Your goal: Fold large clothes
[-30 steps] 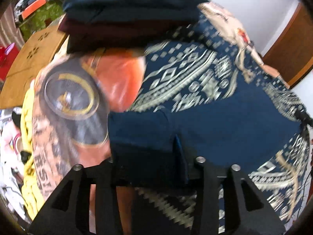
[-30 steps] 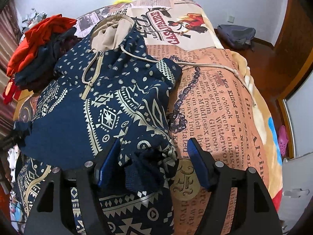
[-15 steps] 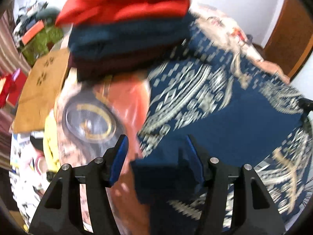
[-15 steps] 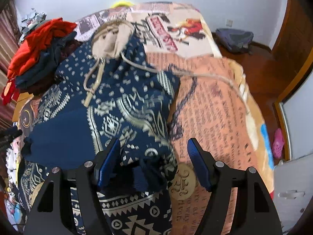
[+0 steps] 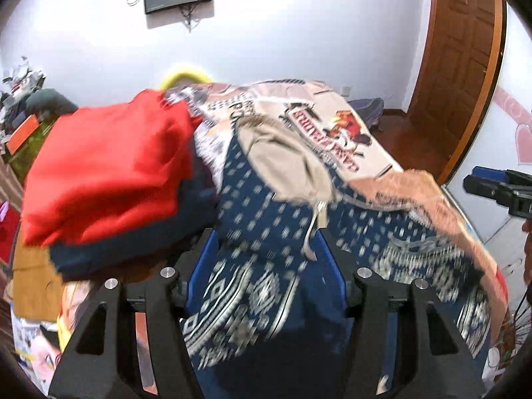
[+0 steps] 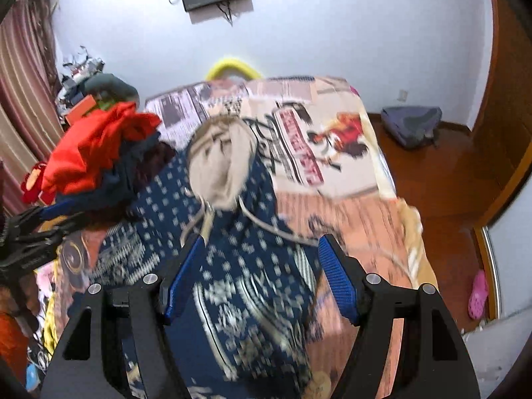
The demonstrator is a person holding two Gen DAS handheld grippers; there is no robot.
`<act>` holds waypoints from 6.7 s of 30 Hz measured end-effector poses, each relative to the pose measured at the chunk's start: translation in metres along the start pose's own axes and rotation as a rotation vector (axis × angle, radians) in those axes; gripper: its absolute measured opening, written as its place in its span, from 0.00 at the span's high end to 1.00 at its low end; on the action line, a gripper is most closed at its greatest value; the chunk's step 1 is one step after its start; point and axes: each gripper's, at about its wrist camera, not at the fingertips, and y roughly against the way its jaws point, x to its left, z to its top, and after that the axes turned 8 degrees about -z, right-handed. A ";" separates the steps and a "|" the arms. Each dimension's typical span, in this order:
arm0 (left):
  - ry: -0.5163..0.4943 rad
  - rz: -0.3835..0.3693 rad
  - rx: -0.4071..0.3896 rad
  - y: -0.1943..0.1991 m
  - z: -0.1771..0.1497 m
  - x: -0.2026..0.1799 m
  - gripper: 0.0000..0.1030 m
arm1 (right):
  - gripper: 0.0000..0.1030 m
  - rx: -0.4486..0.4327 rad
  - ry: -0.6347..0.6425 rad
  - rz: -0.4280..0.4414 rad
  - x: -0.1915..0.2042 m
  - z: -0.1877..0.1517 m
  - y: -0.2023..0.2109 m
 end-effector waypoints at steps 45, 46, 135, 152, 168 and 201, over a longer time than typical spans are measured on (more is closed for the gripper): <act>0.077 -0.026 0.110 -0.140 0.052 0.024 0.97 | 0.92 0.159 -0.077 0.094 0.034 0.070 -0.143; 0.067 -0.037 0.104 -0.131 0.049 0.020 0.97 | 0.92 0.145 -0.065 0.104 0.036 0.066 -0.131; 0.010 -0.240 0.121 0.038 -0.105 -0.006 0.95 | 0.92 0.130 0.033 0.223 0.057 -0.085 0.006; 0.079 -0.101 0.262 0.048 -0.197 0.016 0.74 | 0.75 0.245 -0.030 0.227 0.041 -0.148 0.015; -0.097 0.071 0.122 0.101 -0.147 0.019 0.61 | 0.59 0.097 -0.012 0.140 0.022 -0.119 0.054; 0.056 -0.095 0.155 0.047 -0.150 0.019 0.46 | 0.58 0.104 0.049 0.145 0.039 -0.105 0.028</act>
